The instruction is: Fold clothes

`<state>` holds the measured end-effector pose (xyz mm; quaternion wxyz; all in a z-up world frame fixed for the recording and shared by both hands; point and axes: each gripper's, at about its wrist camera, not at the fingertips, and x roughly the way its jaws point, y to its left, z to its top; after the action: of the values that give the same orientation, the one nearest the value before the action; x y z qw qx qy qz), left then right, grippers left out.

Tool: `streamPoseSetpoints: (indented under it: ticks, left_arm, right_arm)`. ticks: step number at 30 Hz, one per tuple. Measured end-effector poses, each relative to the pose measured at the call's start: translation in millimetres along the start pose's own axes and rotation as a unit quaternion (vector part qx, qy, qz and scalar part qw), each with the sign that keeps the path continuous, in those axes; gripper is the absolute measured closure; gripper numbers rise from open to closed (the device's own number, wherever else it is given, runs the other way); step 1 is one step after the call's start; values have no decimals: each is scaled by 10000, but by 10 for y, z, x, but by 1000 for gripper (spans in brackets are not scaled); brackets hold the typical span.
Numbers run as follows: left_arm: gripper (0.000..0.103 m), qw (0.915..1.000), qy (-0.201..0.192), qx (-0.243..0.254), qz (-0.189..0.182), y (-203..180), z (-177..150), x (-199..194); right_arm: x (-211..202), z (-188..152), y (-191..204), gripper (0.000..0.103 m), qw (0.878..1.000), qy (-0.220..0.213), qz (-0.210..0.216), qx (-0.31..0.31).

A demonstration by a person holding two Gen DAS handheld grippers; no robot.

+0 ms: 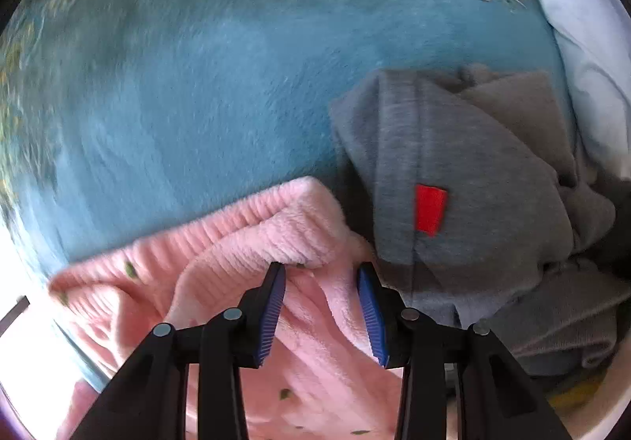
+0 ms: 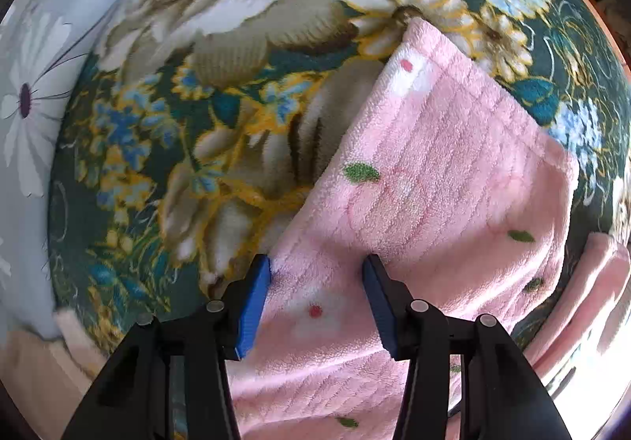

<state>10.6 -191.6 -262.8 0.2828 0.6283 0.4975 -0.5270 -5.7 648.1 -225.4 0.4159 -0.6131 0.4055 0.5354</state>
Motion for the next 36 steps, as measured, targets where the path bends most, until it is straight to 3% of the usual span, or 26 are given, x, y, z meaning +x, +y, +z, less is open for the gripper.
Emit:
streamPoseSetpoints:
  ticks: [3,5,6,9,13,16,19,22,26,28,31,33,36]
  left_arm:
    - [77,9996,-44,-260,36,34,8,36]
    - [93,9997,-64,-230,84,-3,-7,37]
    - [94,9997,-96,-167,129,-39,-23,26]
    - [98,9998,-144,91,51,-136,-96,-97]
    - [99,9969,-229,314,-686,-174,-190,-498]
    - [99,9869,-353,544,-1478,-158,-300,-914]
    - [99,9763,-516,930,-1883,-129,-452,-1245]
    - [99,9714,-498,1109,-2038,-51,-509,-1404]
    - [99,9716,-529,1309,-1901,-48,-486,-1412]
    - [99,9682,-530,1313,-2062,-103,-466,-1475]
    - [99,9498,-645,1585,-2618,-17,-573,-1670]
    - [99,9393,-733,1799,-2828,151,-637,-1789]
    - [99,9416,-728,1881,-2696,549,-616,-1754]
  right_arm:
    - [12,18,-29,70,9998,98,-109,158]
    - [-9,15,-52,92,9997,157,-139,119]
    - [-21,13,-65,94,9997,186,-151,96]
    - [-84,-4,-160,97,9997,217,84,82]
    - [-414,12,-351,99,9976,-75,694,-14]
    - [-760,44,-551,100,9895,-407,1390,-19]
    - [-1138,105,-593,101,9790,-768,1887,-116]
    - [-1344,-52,-707,101,9709,-851,2238,-65]
    - [-1430,-30,-500,101,9681,-904,2318,-295]
    - [-1484,13,-397,101,9631,-896,2522,-268]
    - [-1783,-63,-381,101,9468,-1129,2977,-478]
    - [-1980,-178,-595,101,9342,-1367,3236,-618]
    - [-2095,-413,-1160,101,9211,-1646,3477,-593]
